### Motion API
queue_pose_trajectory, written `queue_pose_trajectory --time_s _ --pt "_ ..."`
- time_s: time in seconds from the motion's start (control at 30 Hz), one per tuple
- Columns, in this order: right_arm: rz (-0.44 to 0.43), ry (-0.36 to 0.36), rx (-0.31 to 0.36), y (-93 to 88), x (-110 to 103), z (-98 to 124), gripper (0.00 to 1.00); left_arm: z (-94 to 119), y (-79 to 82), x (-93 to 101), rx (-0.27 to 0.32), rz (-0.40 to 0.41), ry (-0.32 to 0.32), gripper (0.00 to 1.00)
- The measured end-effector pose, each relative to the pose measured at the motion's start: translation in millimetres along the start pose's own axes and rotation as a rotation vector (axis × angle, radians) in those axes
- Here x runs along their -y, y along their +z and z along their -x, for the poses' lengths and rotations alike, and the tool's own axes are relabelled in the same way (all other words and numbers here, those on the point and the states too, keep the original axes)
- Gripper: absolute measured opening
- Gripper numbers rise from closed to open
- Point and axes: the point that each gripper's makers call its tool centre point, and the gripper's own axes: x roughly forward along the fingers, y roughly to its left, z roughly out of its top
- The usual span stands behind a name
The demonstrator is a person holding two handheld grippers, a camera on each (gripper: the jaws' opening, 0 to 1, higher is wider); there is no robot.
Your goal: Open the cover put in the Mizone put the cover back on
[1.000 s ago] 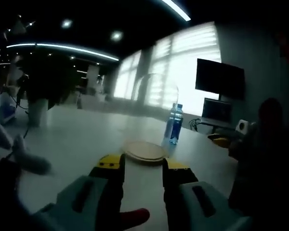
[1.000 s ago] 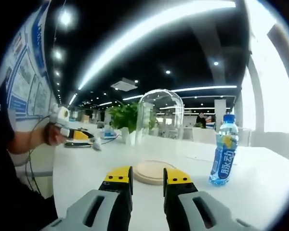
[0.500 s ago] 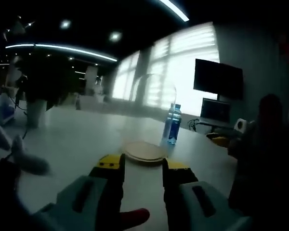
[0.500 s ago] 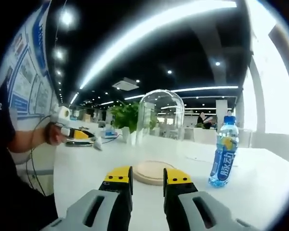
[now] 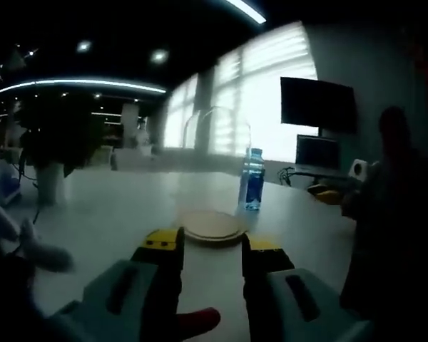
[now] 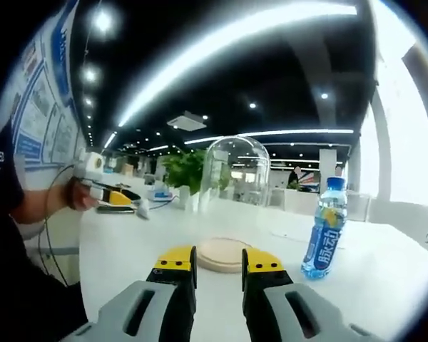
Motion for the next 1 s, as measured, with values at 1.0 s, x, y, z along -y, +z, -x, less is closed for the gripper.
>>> queue_pose_trajectory --time_s 1.0 --pt "-0.021 -0.012 -0.021 -5.4 14 -15 0.19 -7 -16.8 1.6 -0.024 -0.003 -0.01 0.27"
